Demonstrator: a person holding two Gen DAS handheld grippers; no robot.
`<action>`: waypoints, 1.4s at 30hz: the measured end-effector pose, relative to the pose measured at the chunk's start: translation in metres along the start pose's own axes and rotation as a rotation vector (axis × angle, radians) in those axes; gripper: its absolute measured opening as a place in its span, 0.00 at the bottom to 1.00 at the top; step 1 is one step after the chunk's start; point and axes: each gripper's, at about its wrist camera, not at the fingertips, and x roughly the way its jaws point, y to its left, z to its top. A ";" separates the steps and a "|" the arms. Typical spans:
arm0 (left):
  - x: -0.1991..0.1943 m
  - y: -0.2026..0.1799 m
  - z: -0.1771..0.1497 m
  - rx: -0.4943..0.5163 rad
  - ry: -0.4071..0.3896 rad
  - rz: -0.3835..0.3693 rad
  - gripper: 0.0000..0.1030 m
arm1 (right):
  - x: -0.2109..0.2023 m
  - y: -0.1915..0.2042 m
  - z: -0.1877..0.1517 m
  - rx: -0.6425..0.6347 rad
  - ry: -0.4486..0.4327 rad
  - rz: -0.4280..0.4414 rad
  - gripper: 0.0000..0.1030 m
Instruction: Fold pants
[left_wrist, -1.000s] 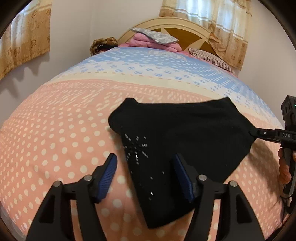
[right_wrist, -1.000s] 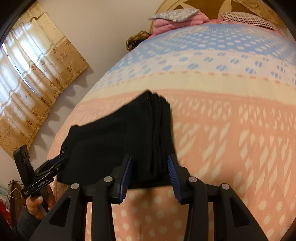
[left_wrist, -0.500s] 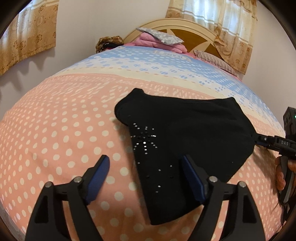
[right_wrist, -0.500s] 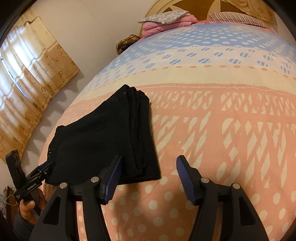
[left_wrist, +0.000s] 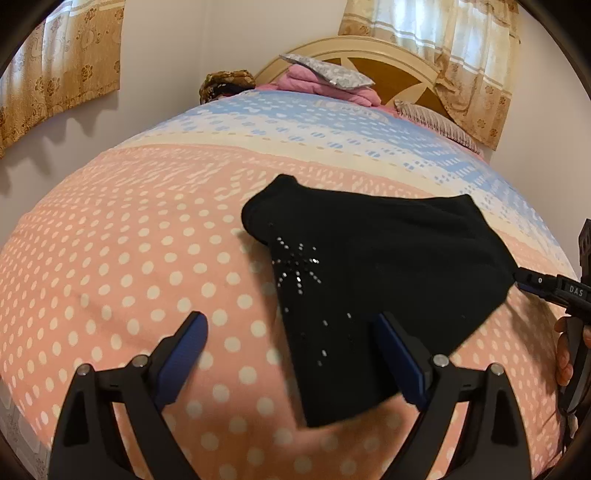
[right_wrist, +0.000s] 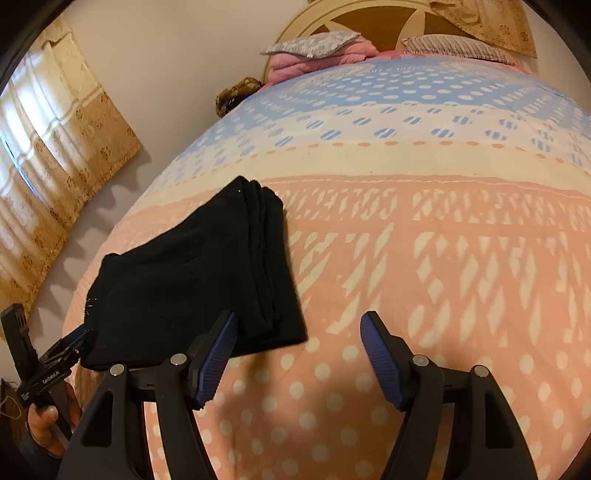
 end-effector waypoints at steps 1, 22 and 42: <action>-0.002 -0.001 -0.001 0.003 0.000 -0.001 0.91 | -0.002 -0.001 -0.001 0.002 -0.002 -0.004 0.68; -0.164 -0.038 -0.009 0.102 -0.212 -0.071 0.95 | -0.194 0.096 -0.061 -0.117 -0.292 -0.018 0.68; -0.213 -0.057 -0.015 0.131 -0.328 -0.141 0.97 | -0.261 0.152 -0.088 -0.241 -0.416 -0.053 0.70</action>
